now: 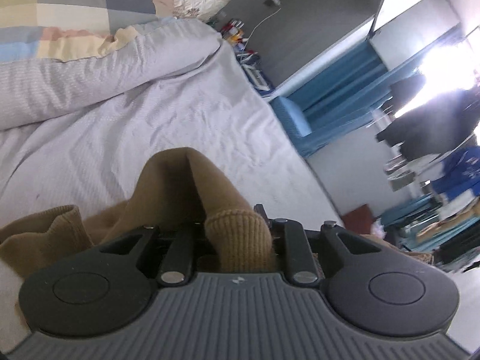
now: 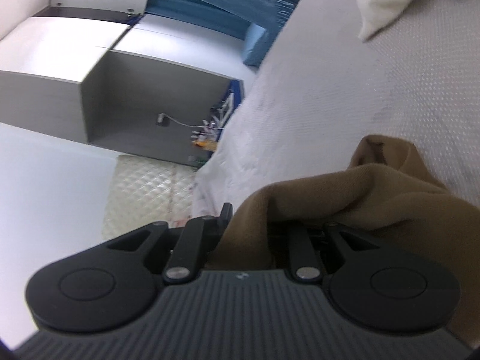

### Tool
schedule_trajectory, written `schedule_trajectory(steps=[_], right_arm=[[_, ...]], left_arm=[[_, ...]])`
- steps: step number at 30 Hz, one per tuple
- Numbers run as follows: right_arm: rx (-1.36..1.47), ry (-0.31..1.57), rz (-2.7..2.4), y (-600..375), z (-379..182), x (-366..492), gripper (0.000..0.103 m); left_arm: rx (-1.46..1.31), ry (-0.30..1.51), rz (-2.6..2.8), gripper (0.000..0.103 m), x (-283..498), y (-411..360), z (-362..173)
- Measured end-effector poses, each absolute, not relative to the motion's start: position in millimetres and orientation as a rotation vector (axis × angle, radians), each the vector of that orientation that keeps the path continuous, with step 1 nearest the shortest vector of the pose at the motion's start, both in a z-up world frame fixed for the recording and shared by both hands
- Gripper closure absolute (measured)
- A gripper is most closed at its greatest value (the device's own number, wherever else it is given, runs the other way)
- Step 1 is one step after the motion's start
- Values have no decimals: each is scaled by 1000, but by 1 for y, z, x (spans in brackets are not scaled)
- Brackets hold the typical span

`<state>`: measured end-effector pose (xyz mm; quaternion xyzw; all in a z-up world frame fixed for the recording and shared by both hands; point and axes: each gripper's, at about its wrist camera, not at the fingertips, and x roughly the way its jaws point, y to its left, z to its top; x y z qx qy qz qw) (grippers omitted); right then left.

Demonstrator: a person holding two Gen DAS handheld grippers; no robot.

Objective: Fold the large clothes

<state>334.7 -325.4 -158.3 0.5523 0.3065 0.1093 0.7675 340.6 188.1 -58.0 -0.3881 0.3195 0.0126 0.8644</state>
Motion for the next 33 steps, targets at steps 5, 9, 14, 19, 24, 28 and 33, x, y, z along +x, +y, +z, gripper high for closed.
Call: schedule_trajectory(steps=[5,9,14,19,24,28,33], right_arm=[[1195,731,182,-326,-205,372,82],[1162,764,164,-322,-234,398,82],[1152,813,138,-318,-258,415,83],[1146,806,138,-317,-259,413,82],[1154,785,149,-317,-257,412,82],[1162,785,168,-320,-257,409,82],[1163,787,185,-322,-256,408,82]], left_arm=[[-651,715,46,78,402,177,-91],[-571,767,59,78,445,170,-118],[-547,807,80,78,477,165,-148],[-545,810,69,78,482,166,-155],[-518,807,25,74,471,165,-144],[-528,793,-52,54,453,173,-125],[-423,734,-61,36,408,182,-92]])
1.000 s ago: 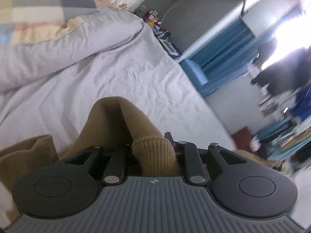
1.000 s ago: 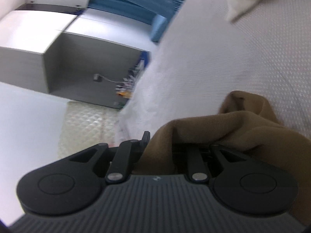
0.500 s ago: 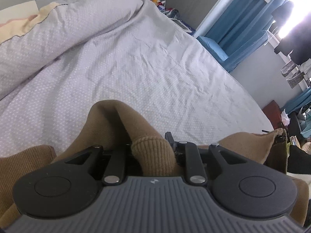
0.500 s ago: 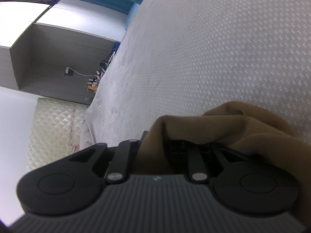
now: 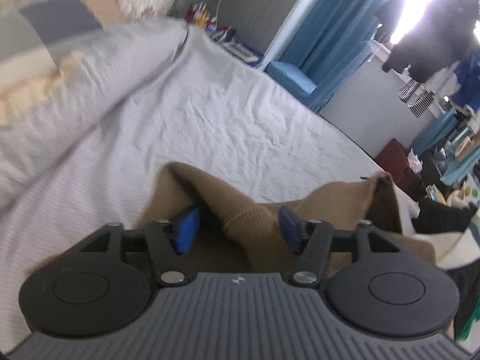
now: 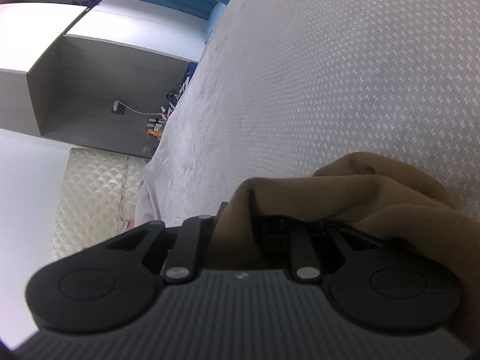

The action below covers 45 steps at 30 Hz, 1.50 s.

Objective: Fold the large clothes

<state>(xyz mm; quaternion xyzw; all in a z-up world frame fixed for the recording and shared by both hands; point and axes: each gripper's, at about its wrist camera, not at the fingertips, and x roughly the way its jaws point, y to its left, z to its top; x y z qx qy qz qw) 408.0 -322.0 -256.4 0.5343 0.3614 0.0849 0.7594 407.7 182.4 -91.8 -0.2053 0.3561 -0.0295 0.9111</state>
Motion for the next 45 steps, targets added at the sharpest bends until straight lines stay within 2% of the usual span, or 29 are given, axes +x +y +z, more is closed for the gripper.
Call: schedule_trajectory(steps=[5,11,17,23,30,32,34,38,39,40,41,45], right_arm=[[1160,789,189,-323,-256,407,80],[1145,787,199,-320,-254,408,77],[1156,777,210,-321,-256,406,77],[1139,806,202,-323,-248,403,74],[1133,844,205,-335,-230,390,63],[1132,831,198,-341,-222,380,56],[1141,797,170,-352,-214,367,39],[1046,766,164,-356,-192,343,37],[1005,757,160,-352,-185,336,35],[945,740,159,-346,-175,328,26],[900,725,162,-343,-168,322,24],[706,646,260,-307,-134,295,24]], left_arm=[[-369,711,-68,36,368,178,-72],[-249,668,-199,36,329,117,-65],[-160,737,-230,36,334,49,-93],[-46,754,-151,36,343,22,-114],[-45,779,-137,36,343,20,-112],[-50,779,-132,36,345,21,-111],[-57,772,-128,36,346,22,-111],[-44,747,-129,36,339,23,-105],[-53,740,-125,36,335,26,-102],[-68,727,-121,36,330,29,-98],[-78,707,-120,36,324,33,-94],[-60,634,-129,36,300,34,-83]])
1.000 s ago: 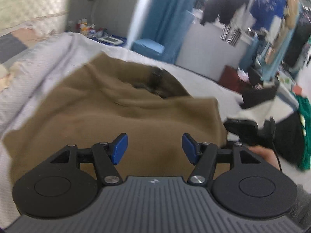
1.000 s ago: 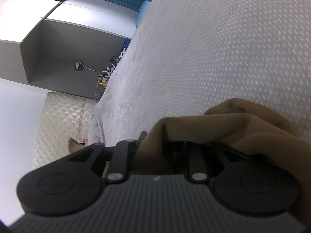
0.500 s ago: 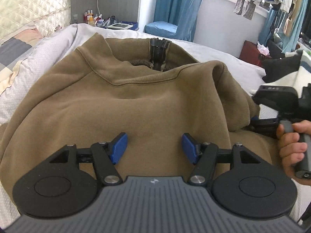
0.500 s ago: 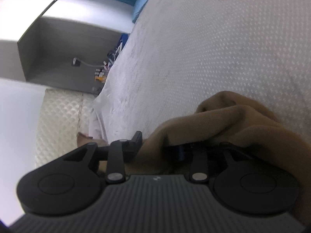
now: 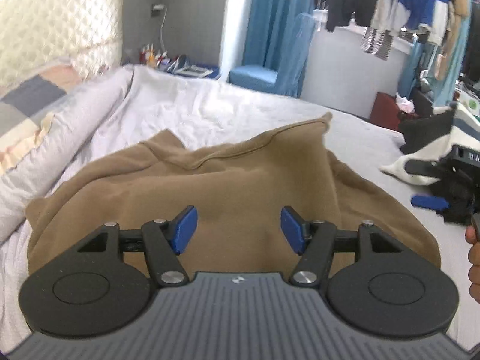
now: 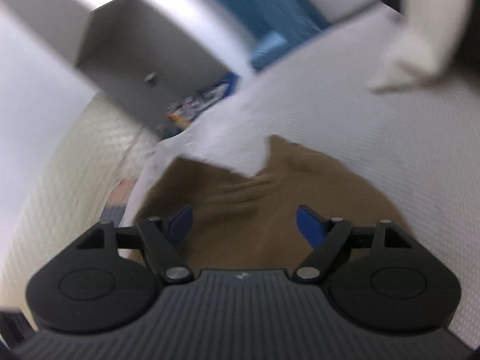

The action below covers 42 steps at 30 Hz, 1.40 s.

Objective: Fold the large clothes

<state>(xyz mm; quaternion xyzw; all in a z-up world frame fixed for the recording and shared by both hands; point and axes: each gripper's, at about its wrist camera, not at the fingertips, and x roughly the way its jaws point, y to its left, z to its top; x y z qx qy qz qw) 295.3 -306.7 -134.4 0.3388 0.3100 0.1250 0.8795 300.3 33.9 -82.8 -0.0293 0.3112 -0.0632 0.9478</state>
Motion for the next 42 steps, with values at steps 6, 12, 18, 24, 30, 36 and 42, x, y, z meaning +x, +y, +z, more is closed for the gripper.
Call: schedule_trajectory(steps=[6,12,18,24,30,36,42], right_arm=[[419,604,393,-235,-118,271,26],[220,605,411,-192,-130,275,39],[249,677,438,-172,-152,298,40],[240,728,434,-162,-160,317,38],[229,718,431,-151,-179,344,26],[256,716,445,-153,-185,351,25],[323,671,417,-163,-172,326,28]], left_arm=[[-7,599,-147,36,288,26,-95],[-11,598,-84,35,301,47,-115],[-7,605,-91,36,311,61,-125],[-53,656,-96,35,341,69,-139],[-75,677,-88,35,361,77,-156],[-82,648,-84,35,364,77,-160],[-148,587,-85,34,334,86,-144]])
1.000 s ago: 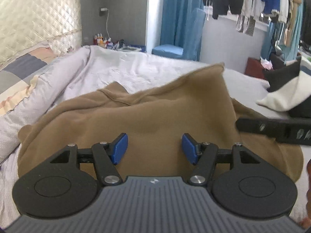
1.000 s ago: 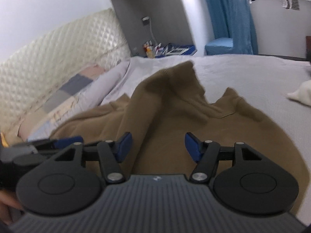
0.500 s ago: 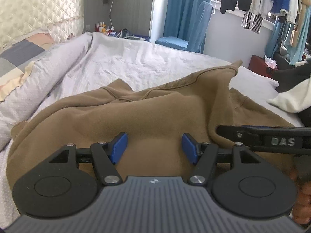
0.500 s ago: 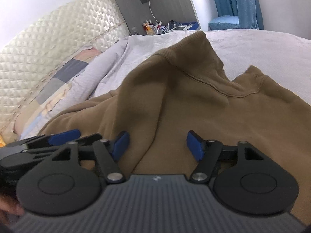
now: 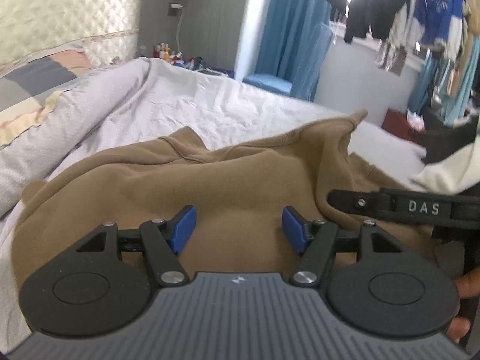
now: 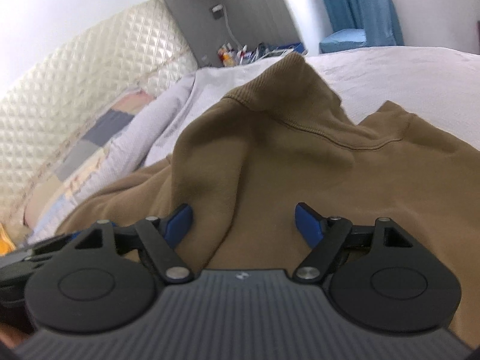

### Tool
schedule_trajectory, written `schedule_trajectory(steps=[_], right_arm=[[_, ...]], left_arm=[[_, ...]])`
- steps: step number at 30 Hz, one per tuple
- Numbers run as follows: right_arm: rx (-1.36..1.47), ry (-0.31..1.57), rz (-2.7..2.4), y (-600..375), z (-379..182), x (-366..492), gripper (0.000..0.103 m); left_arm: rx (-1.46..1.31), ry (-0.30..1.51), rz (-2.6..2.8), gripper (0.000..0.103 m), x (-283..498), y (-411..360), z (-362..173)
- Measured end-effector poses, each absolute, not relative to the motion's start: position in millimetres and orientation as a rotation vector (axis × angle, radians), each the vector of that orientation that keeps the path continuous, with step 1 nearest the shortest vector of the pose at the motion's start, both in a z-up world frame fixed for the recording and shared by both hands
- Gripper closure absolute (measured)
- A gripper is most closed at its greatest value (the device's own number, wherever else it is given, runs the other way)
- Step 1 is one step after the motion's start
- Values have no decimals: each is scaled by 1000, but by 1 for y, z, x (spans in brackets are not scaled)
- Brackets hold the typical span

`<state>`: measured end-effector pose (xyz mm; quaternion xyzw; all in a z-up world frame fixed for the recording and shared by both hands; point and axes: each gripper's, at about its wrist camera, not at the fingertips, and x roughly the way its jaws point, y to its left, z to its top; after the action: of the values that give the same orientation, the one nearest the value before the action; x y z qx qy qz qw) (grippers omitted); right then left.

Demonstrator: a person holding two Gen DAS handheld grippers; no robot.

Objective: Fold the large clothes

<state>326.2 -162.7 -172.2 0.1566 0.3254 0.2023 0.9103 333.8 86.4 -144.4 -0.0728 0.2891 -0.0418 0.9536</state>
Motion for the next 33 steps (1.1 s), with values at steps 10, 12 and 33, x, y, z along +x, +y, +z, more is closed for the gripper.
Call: schedule_trajectory(steps=[10,12,33], right_arm=[[336,612,370,-186,-136,247,30],[379,626,364,-192,-135,233,30],[1093,885,337,-236,-218,235,0]], left_arm=[[-285,579,6,30,251,119,-126],[-343,586,32,27,238,128,-129],[-1016,685,135,15,211,221,-196]])
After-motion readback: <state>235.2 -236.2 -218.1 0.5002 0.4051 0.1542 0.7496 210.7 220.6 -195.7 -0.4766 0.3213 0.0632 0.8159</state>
